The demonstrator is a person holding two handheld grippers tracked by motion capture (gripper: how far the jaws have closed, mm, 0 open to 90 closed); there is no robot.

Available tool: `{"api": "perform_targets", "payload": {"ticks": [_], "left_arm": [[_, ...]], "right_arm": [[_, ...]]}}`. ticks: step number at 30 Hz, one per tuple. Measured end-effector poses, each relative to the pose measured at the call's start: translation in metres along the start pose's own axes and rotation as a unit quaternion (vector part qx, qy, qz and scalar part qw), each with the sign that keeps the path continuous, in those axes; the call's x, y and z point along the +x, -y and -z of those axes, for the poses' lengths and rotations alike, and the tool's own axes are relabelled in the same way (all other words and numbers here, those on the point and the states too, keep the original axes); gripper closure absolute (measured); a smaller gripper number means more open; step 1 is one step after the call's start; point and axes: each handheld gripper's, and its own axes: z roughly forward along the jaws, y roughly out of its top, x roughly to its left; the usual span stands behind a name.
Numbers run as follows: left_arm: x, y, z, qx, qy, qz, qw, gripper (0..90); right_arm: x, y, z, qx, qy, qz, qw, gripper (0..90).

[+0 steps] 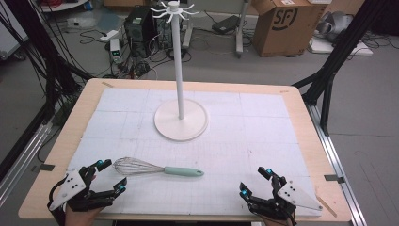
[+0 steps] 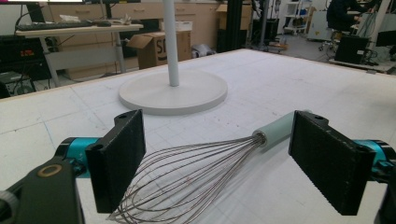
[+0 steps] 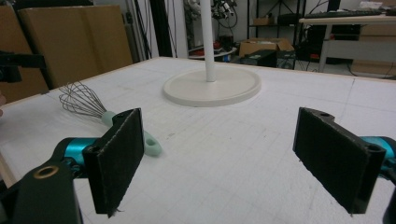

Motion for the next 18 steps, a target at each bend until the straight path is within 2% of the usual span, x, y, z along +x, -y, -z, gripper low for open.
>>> {"api": "perform_targets", "payload": {"ticks": [14, 18], "left_arm": [[0.0, -0.001, -0.002, 0.002, 0.003, 0.004, 1.0, 19.4], [-0.003, -0.019, -0.014, 0.021, 0.039, -0.02, 0.9988, 18.7]], "right_arm": [[-0.001, 0.0, 0.0, -0.001, 0.001, 0.002, 1.0, 15.6], [0.0, 0.0, 0.0, -0.002, 0.0, -0.002, 1.0, 15.6]]}}
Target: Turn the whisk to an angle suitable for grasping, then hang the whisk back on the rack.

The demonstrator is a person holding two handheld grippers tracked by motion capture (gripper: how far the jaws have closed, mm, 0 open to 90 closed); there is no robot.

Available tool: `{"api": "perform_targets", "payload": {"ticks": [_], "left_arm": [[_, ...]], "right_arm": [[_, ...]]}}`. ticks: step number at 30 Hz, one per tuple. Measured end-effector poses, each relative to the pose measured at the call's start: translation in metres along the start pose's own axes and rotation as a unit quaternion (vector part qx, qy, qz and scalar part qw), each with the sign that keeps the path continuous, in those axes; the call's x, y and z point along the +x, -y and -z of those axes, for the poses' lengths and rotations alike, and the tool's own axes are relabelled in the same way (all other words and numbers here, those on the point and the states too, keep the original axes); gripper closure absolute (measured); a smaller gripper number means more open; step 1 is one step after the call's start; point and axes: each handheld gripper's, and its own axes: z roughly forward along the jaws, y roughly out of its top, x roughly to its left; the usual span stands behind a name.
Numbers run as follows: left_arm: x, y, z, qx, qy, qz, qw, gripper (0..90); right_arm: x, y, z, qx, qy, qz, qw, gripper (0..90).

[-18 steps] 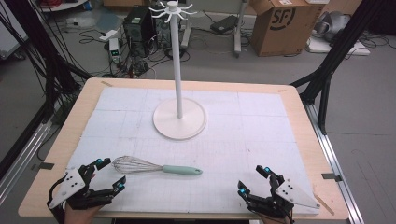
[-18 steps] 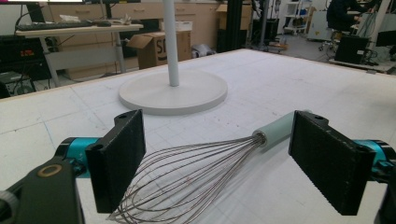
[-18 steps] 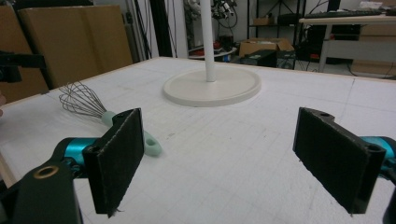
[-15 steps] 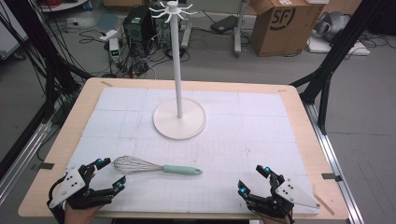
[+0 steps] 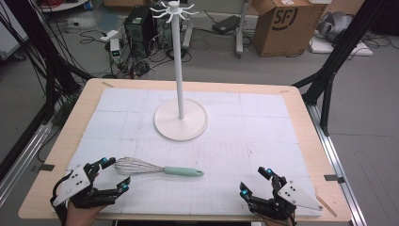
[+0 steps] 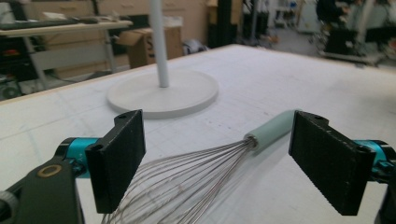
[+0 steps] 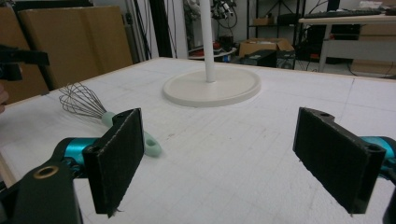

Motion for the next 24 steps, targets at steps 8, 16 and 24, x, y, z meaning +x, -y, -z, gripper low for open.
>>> {"api": "perform_targets", "payload": {"ticks": [8, 16, 24], "left_arm": [[0.01, -0.045, -0.033, 0.01, 0.095, -0.054, 0.994, 21.1], [0.017, -0.066, -0.054, 0.044, 0.135, -0.085, 0.9861, 24.2], [0.015, -0.062, -0.091, 0.091, 0.168, -0.085, 0.9779, 24.7]], "right_arm": [[-0.002, 0.001, 0.0, 0.0, 0.0, -0.006, 1.0, 15.6], [-0.002, 0.001, 0.0, -0.001, 0.001, -0.006, 1.0, 15.6], [-0.001, 0.001, -0.002, 0.0, -0.001, -0.004, 1.0, 15.6]]}}
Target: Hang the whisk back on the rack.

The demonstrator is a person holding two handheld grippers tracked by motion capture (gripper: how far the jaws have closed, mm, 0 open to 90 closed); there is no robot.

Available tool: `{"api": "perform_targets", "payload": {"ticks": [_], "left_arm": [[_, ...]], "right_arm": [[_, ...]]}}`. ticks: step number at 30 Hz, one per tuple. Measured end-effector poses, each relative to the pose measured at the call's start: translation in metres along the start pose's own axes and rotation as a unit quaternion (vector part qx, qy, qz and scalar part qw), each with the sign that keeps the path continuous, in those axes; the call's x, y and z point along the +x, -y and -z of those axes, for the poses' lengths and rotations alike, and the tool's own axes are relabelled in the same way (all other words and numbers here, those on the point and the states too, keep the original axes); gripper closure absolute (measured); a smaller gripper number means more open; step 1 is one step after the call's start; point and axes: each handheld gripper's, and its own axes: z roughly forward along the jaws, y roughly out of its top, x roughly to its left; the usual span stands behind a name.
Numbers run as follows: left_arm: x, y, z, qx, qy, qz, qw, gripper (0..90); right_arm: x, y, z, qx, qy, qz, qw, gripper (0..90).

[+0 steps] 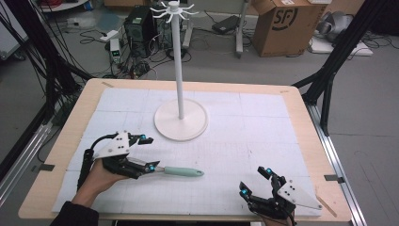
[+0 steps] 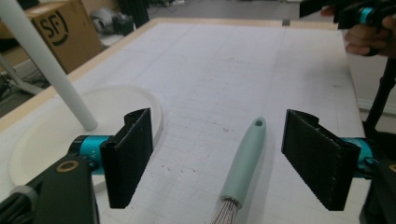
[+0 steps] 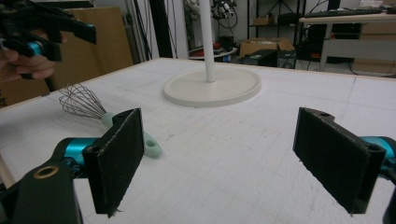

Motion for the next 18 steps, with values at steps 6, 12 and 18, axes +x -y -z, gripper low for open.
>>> {"api": "perform_targets", "payload": {"ticks": [6, 12, 18], "left_arm": [[0.001, 0.003, -0.025, 0.043, 0.034, -0.017, 0.9984, 28.3], [-0.003, 0.006, -0.038, 0.086, 0.061, -0.027, 0.9941, 31.9], [-0.008, -0.005, -0.053, 0.113, 0.084, -0.041, 0.9891, 33.3]], "right_arm": [[0.0, 0.0, -0.001, 0.0, -0.003, -0.001, 1.0, 15.6], [0.001, -0.001, -0.003, 0.001, -0.009, -0.001, 1.0, 15.6], [0.001, -0.001, -0.006, 0.0, -0.012, 0.001, 0.9999, 15.6]]}}
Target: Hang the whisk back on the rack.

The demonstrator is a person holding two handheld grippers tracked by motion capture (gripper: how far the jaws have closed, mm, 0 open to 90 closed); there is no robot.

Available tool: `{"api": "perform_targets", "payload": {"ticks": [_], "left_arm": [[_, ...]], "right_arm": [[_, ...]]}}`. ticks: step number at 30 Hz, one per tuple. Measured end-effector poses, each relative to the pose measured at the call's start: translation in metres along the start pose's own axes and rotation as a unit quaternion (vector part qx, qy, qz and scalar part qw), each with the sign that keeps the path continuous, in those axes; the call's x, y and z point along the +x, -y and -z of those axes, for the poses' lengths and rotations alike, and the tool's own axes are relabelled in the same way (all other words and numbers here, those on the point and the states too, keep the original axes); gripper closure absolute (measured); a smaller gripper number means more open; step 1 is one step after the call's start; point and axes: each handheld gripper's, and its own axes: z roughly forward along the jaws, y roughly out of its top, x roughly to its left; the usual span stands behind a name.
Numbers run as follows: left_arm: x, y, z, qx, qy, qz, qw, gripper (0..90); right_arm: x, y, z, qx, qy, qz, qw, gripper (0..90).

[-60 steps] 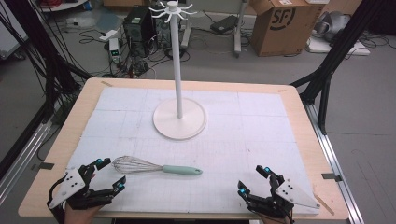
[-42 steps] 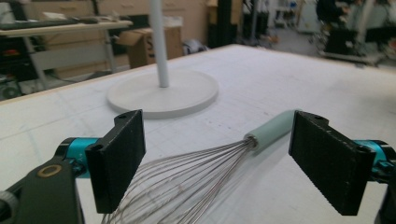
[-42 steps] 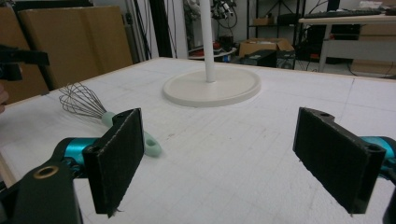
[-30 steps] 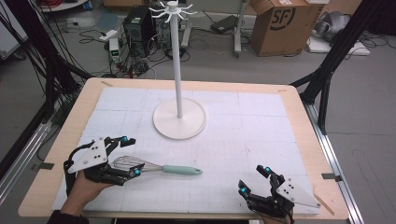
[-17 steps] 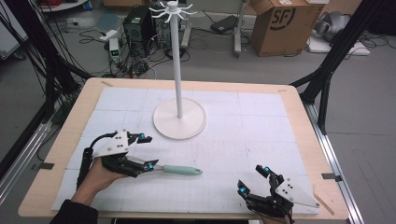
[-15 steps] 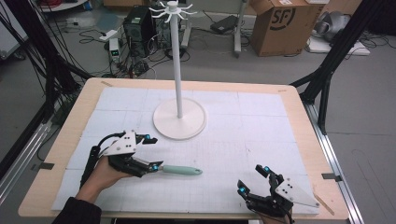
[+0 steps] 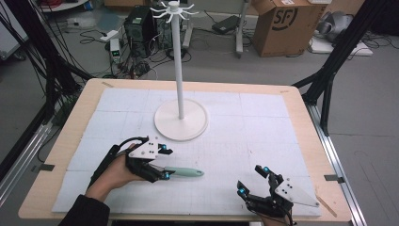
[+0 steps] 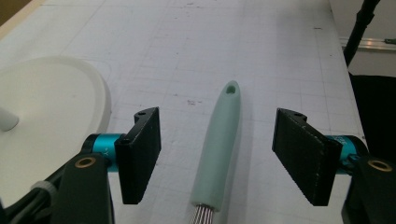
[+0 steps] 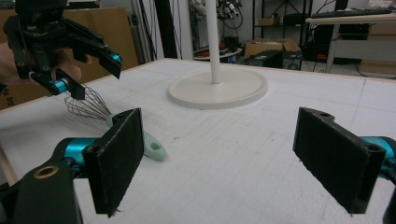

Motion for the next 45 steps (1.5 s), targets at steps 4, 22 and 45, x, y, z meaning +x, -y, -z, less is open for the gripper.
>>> {"api": "perform_targets", "payload": {"ticks": [4, 22, 45], "left_arm": [[0.004, -0.002, -0.01, 0.037, 0.013, -0.002, 0.9992, 32.9], [0.01, 0.006, -0.041, 0.14, 0.038, -0.012, 0.9893, 38.7], [0.015, 0.003, -0.062, 0.216, 0.102, -0.034, 0.9706, 60.8]], "right_arm": [[0.0, 0.0, -0.001, 0.0, -0.002, -0.001, 1.0, 15.6], [-0.001, 0.0, -0.001, -0.004, -0.001, -0.005, 1.0, 15.6], [-0.002, 0.0, 0.0, -0.007, 0.002, -0.005, 1.0, 15.6]]}}
